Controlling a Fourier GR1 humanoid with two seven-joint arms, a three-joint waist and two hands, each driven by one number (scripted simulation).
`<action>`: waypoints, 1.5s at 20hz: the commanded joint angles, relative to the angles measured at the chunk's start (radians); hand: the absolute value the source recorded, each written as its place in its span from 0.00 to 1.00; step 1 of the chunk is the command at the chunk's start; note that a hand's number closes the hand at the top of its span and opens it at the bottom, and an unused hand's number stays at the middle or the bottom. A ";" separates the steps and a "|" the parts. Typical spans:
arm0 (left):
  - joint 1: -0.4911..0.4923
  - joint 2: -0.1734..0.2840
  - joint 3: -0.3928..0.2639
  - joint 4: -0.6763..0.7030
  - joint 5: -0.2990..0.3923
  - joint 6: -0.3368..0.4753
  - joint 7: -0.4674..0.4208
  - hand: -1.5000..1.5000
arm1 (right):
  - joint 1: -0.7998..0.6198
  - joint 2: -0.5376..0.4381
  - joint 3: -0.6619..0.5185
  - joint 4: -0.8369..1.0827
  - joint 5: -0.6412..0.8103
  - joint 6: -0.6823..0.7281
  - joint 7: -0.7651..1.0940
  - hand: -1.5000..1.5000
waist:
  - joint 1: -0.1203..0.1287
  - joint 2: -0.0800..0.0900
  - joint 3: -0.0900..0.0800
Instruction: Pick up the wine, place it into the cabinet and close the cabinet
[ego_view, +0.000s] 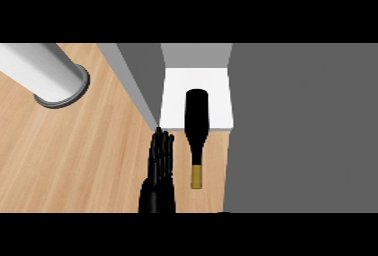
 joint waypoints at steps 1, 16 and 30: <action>0.063 0.069 -0.042 -0.134 -0.046 0.035 0.033 0.00 | 0.083 0.039 0.087 -0.137 -0.038 -0.003 0.053 0.00 | -0.002 0.000 0.000; 0.326 0.416 0.052 -0.394 0.016 -0.247 -0.010 0.00 | 0.138 0.002 0.155 -0.136 -0.118 0.127 0.073 1.00 | -0.001 0.000 -0.001; 0.510 0.587 0.312 -0.575 0.141 -0.362 -0.050 0.00 | 0.156 0.056 0.477 -0.162 -0.080 0.139 0.186 1.00 | 0.013 -0.006 -0.002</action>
